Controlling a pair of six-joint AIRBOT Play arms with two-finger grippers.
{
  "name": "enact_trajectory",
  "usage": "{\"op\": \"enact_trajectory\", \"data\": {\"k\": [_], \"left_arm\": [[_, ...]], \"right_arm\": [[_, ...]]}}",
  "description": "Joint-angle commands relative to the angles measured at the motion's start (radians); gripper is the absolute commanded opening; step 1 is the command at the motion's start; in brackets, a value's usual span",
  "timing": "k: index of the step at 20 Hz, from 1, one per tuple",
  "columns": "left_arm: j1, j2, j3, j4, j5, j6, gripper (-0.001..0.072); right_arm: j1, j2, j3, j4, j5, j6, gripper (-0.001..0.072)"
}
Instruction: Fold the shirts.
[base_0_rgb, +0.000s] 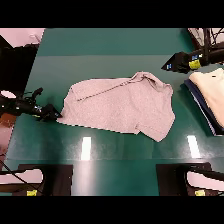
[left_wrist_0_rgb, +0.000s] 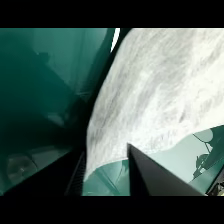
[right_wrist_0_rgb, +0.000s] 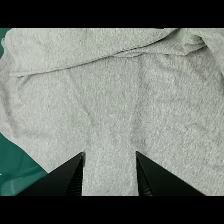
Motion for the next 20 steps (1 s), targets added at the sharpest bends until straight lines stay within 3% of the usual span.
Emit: {"op": "enact_trajectory", "data": {"k": [1, 3, 7, 16, 20], "left_arm": [[0.000, -0.001, -0.012, -0.030, 0.024, 0.006, 0.0060], [0.000, -0.001, -0.011, -0.045, 0.026, 0.006, 0.0020], [0.000, 0.050, -0.011, -0.018, 0.046, 0.012, 0.0019], [-0.005, 0.263, -0.011, -0.009, 0.108, -0.008, 0.0019], [-0.119, 0.262, -0.010, 0.000, 0.144, -0.033, 0.0019]], "right_arm": [[-0.001, 0.024, -0.005, -0.004, 0.010, 0.000, 0.0363], [-0.001, 0.029, -0.005, -0.012, 0.044, 0.000, 0.0363], [-0.011, 0.054, -0.079, -0.115, 0.117, 0.003, 0.0363], [-0.250, 0.338, -0.850, -0.131, -0.065, 0.079, 0.0363], [-0.276, 0.399, -1.062, -0.128, -0.127, 0.117, 0.0363]]}}
